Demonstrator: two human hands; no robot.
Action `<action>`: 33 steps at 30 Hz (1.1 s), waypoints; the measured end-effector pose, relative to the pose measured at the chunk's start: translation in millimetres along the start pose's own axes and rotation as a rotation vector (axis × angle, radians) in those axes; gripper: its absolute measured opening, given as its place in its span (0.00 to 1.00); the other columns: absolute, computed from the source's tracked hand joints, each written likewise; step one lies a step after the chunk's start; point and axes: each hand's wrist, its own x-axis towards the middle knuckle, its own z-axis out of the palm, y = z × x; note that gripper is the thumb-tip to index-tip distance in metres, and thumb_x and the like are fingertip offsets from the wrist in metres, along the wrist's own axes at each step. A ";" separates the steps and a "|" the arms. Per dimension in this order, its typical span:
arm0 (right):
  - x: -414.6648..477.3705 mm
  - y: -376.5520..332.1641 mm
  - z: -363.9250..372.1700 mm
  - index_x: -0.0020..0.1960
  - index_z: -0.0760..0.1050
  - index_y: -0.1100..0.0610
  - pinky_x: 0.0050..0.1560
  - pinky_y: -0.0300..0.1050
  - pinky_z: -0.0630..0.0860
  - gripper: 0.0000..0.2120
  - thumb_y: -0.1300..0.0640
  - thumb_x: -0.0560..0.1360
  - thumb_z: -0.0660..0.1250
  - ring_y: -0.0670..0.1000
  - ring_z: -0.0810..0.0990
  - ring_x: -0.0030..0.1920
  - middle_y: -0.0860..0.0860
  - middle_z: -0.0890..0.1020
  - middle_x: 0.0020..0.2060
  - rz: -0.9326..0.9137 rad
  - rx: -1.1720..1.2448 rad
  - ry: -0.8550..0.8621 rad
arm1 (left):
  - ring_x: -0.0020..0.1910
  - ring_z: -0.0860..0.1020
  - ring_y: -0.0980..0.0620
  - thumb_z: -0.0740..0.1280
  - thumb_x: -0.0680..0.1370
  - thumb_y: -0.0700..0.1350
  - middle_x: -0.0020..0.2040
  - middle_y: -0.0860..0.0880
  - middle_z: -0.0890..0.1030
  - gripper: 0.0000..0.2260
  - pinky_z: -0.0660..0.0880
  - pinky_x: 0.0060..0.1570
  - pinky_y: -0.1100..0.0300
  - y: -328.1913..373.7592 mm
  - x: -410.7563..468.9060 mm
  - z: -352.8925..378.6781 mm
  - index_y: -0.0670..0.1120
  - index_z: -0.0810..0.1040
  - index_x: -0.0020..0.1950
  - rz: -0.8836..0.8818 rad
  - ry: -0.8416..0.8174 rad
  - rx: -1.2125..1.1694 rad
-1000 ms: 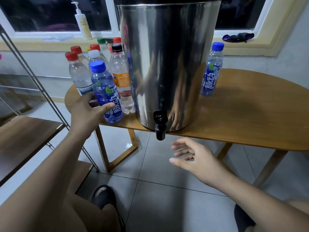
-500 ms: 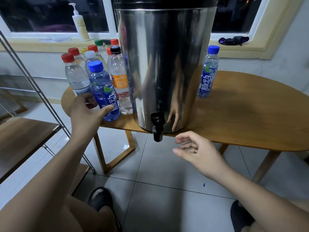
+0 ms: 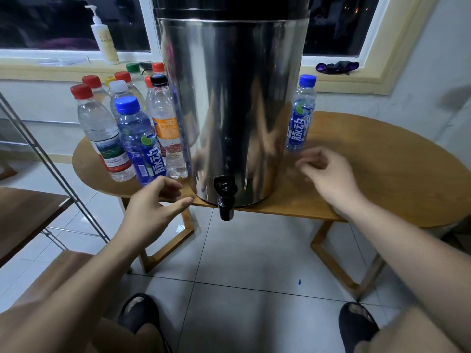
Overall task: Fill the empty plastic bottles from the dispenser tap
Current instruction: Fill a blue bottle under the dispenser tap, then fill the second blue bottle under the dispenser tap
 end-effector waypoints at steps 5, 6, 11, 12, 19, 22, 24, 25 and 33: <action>52.9 -3.5 -1.9 0.64 0.78 0.54 0.47 0.43 0.76 0.23 0.48 0.75 0.81 0.50 0.83 0.54 0.45 0.83 0.52 0.058 -0.135 0.067 | 0.53 0.83 0.61 0.81 0.77 0.49 0.51 0.59 0.85 0.10 0.74 0.47 0.66 -3.8 1.8 11.5 0.57 0.82 0.53 0.094 -0.089 0.112; 63.3 -4.8 -1.6 0.68 0.76 0.55 0.45 0.40 0.73 0.28 0.47 0.74 0.82 0.51 0.82 0.54 0.46 0.82 0.54 0.076 -0.158 0.070 | 0.53 0.82 0.61 0.81 0.77 0.49 0.51 0.59 0.84 0.10 0.75 0.49 0.63 -5.5 2.8 13.2 0.57 0.82 0.53 0.109 -0.087 0.137; 112.0 -5.1 -2.9 0.80 0.64 0.57 0.56 0.44 0.71 0.48 0.44 0.70 0.85 0.51 0.76 0.64 0.56 0.76 0.73 0.125 -0.184 0.093 | 0.53 0.80 0.60 0.80 0.77 0.49 0.51 0.59 0.81 0.10 0.74 0.48 0.62 -9.9 6.5 16.3 0.58 0.81 0.53 0.128 -0.084 0.180; 118.6 -5.9 -2.2 0.81 0.63 0.58 0.57 0.44 0.72 0.50 0.45 0.70 0.85 0.50 0.75 0.64 0.56 0.75 0.73 0.124 -0.166 0.083 | 0.54 0.80 0.60 0.80 0.77 0.48 0.51 0.59 0.81 0.11 0.74 0.48 0.62 -10.6 6.4 15.9 0.58 0.81 0.53 0.132 -0.086 0.181; 143.3 -3.1 5.3 0.80 0.62 0.57 0.57 0.46 0.80 0.48 0.52 0.70 0.86 0.50 0.80 0.62 0.53 0.78 0.67 0.074 -0.069 0.052 | 0.56 0.80 0.61 0.80 0.77 0.47 0.53 0.61 0.81 0.12 0.76 0.51 0.59 -14.0 4.4 12.1 0.59 0.82 0.54 0.133 -0.118 0.159; 147.7 2.9 6.3 0.78 0.64 0.56 0.59 0.48 0.81 0.43 0.51 0.71 0.85 0.50 0.81 0.62 0.49 0.79 0.64 0.046 -0.077 0.045 | 0.58 0.80 0.61 0.80 0.77 0.48 0.55 0.61 0.81 0.12 0.75 0.52 0.60 -13.6 2.7 10.1 0.60 0.82 0.55 0.134 -0.138 0.149; 150.4 8.3 6.8 0.75 0.67 0.55 0.61 0.51 0.83 0.40 0.49 0.71 0.85 0.52 0.83 0.62 0.51 0.81 0.64 0.052 -0.090 0.050 | 0.59 0.79 0.61 0.80 0.77 0.48 0.55 0.62 0.81 0.12 0.75 0.52 0.61 -11.8 1.2 9.4 0.61 0.82 0.55 0.135 -0.144 0.147; 150.8 9.7 6.7 0.73 0.69 0.55 0.62 0.53 0.83 0.38 0.48 0.71 0.85 0.53 0.83 0.62 0.52 0.82 0.64 0.057 -0.111 0.060 | 0.59 0.79 0.61 0.80 0.77 0.48 0.55 0.62 0.81 0.12 0.75 0.52 0.61 -11.0 0.2 9.3 0.61 0.82 0.55 0.139 -0.143 0.148; 104.0 1.3 3.3 0.72 0.72 0.56 0.45 0.37 0.75 0.33 0.47 0.74 0.82 0.51 0.83 0.59 0.50 0.83 0.63 0.033 -0.164 0.090 | 0.61 0.79 0.60 0.79 0.78 0.50 0.57 0.63 0.82 0.12 0.77 0.55 0.56 -6.7 -5.6 4.2 0.62 0.82 0.56 0.163 -0.170 0.153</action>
